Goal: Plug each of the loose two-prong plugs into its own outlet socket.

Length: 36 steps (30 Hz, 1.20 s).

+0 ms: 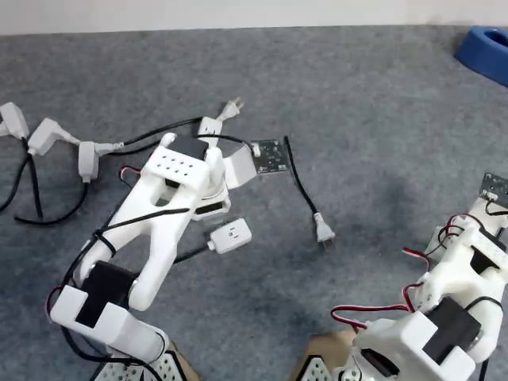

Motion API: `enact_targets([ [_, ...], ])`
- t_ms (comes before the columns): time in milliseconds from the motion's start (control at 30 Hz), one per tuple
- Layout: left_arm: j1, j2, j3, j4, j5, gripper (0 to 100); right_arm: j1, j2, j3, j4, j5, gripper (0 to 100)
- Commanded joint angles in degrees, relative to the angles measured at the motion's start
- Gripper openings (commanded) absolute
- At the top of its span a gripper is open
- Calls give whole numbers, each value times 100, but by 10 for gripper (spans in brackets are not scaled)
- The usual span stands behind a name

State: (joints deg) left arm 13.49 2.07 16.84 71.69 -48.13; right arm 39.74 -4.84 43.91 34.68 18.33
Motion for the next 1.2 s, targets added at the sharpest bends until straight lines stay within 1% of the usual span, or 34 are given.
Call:
enact_targets([
  [0, 356, -198, -22, 105, 360, 165, 57, -286, -4, -57, 105, 91],
  [67, 725, -409, 242, 53, 677, 168, 57, -286, -4, -57, 105, 91],
  [133, 998, -620, 462, 9, 818, 169, 66, -286, -4, -57, 114, 91],
  [200, 1121, -760, 681, -281, 897, 185, 66, -286, -4, -57, 132, 91],
  [267, 1112, -752, 840, -598, 1152, 216, 66, -286, -4, -57, 141, 91],
  [367, 971, -664, 954, -844, 1196, 220, 66, -286, -4, -57, 149, 91],
  [467, 760, -488, 927, -923, 1187, 220, 75, -286, -4, -57, 149, 91],
  [567, 602, -233, 954, -1064, 976, 217, 75, -286, -4, -57, 149, 91],
  [633, 488, -84, 945, -1134, 958, 217, 75, -286, -4, -57, 149, 91],
  [833, 444, 13, 910, -1169, 941, 217, 75, -286, -4, -57, 149, 91],
  [1033, -207, 75, 462, -1169, 668, 216, 75, -286, -4, -57, 149, 91],
  [1167, -479, 75, 418, -1169, 501, 216, 48, -286, -4, -57, 149, 91],
])
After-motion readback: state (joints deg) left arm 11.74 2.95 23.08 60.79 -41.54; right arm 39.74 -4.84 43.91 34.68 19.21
